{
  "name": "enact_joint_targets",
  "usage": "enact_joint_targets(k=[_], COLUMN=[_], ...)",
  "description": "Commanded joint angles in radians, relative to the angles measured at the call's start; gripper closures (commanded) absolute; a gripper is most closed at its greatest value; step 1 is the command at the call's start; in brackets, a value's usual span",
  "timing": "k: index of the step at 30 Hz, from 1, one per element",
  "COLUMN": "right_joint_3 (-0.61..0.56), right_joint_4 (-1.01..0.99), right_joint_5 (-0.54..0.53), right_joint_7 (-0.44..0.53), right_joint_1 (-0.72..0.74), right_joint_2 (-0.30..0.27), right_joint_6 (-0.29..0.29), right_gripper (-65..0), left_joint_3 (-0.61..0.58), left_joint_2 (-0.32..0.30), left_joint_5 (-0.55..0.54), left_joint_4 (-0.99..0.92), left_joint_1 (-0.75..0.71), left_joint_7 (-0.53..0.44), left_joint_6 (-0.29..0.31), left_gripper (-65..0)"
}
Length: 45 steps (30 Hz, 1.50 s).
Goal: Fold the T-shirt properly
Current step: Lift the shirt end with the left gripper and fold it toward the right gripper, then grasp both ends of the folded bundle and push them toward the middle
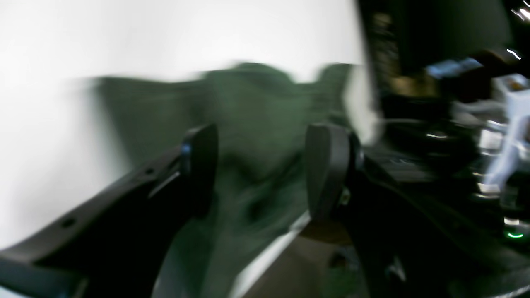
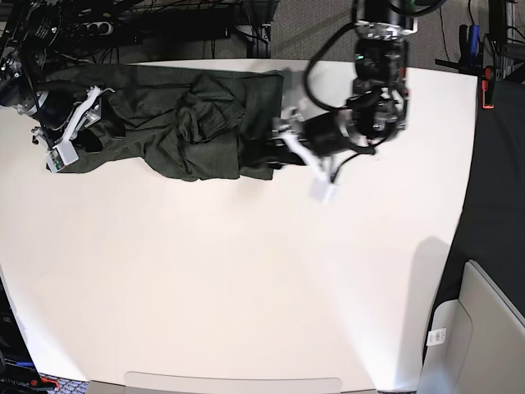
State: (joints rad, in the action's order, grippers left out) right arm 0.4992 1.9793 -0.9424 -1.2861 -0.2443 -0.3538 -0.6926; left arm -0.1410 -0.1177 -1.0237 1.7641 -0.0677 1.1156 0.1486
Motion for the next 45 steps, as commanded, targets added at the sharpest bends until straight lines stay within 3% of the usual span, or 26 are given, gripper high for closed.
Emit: enact_joint_targets(k=[1,6,13,24,28,36,42,45], right_joint_3=[0.008,0.006,0.006,0.009,0.009,0.043,0.166,0.2], right_joint_4=[0.015,0.015,0.016,0.016,0.016,0.016,0.016,0.012], right_joint_5=[-0.017,-0.019,-0.019,-0.019,-0.019,-0.019,-0.017,-0.013], right_joint_7=[0.02,0.018,0.018,0.016,0.018,0.016,0.018,0.02], right_joint_1=[0.003,0.004,0.006,0.001,0.001,-0.013,-0.057,-0.069], right_joint_2=[-0.017,-0.015,-0.015,-0.015,-0.015,-0.04,-0.092,-0.104], right_joint_6=[-0.006,-0.006,-0.006,-0.006,-0.006,-0.006,-0.006,-0.006], right_gripper=[-29.8,-29.8,-29.8,-29.8,-29.8,-29.8,-30.0,-30.3], left_joint_3=[0.008,0.007,0.004,-0.216,-0.266,-0.228,-0.045,-0.015], left_joint_2=[-0.024,-0.109,-0.106,-0.107,-0.107,-0.112,-0.116,-0.15], left_joint_5=[-0.022,-0.022,-0.022,-0.022,-0.022,-0.022,-0.022,-0.022], left_joint_4=[0.006,-0.105,-0.163,-0.22,-0.221,-0.215,-0.215,-0.215], left_joint_1=[0.009,-0.028,-0.053,-0.053,-0.048,-0.017,-0.019,-0.007], left_joint_7=[-0.009,-0.068,-0.111,-0.182,-0.19,-0.188,-0.177,-0.147], left_joint_6=[0.006,0.006,0.006,0.006,0.006,0.006,0.006,0.006], left_gripper=[-33.0,-33.0,-33.0,-31.9,-27.4,-0.6,-0.1,-0.1])
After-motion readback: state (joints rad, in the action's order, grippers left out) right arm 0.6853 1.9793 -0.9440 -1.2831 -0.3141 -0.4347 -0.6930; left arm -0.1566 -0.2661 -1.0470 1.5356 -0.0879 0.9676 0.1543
